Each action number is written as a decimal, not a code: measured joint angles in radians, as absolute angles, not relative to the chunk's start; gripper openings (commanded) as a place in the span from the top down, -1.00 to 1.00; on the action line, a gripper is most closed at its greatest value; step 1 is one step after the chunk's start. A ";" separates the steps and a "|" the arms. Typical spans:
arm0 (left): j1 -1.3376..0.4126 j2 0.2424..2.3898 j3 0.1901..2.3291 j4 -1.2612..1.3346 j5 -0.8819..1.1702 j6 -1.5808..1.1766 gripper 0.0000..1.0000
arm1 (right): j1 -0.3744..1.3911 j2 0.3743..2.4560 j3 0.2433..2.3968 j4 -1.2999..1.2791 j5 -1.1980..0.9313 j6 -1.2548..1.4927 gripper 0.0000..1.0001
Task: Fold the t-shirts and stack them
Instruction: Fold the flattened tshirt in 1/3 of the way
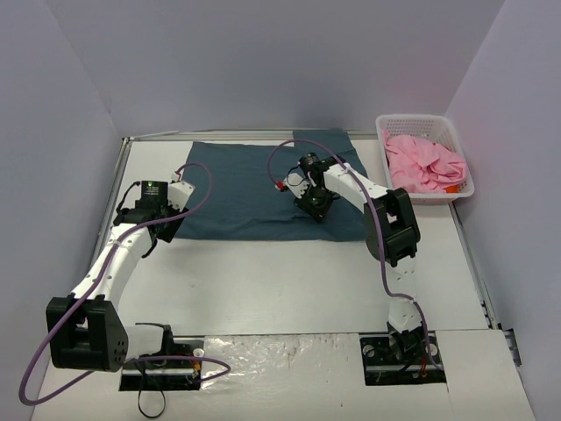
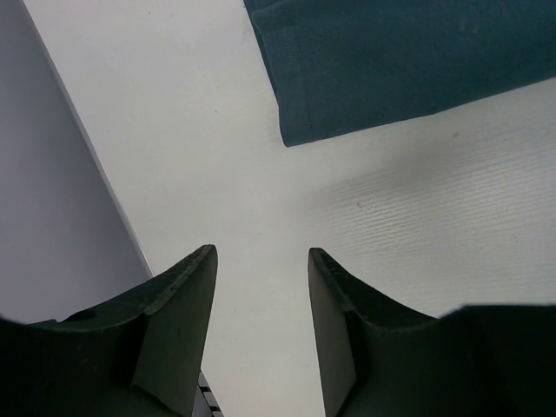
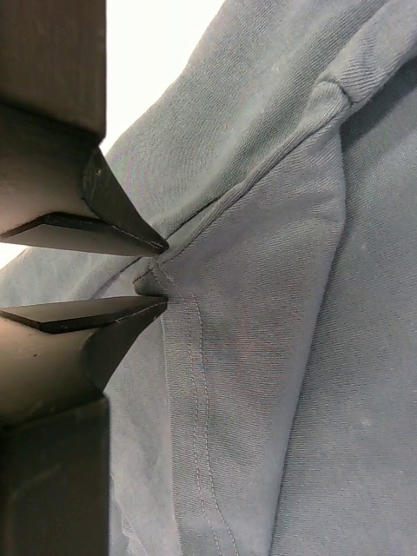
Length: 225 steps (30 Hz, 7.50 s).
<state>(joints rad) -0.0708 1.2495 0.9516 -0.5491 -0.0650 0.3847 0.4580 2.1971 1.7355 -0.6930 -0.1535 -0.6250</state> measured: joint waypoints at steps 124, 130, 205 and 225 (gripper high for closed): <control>-0.071 1.262 0.923 -0.549 -0.052 0.385 0.10 | 0.621 2.456 2.170 -0.713 0.093 -0.764 1.00; -0.071 1.262 0.923 -0.549 -0.052 0.385 0.10 | 0.624 2.460 2.170 -0.706 0.099 -0.765 1.00; -0.092 1.467 0.834 -0.305 0.042 0.575 0.12 | 0.428 1.639 1.246 -0.533 0.084 -0.566 -0.01; -0.090 1.608 0.862 -0.199 -0.057 0.630 0.27 | 0.330 1.533 1.167 -0.535 0.044 -0.549 -0.04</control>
<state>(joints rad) -0.0902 1.6077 0.8619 -0.1993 -0.0570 0.6296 0.3298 1.5326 1.1667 -0.5354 0.0437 -0.5491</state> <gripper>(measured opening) 0.402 0.520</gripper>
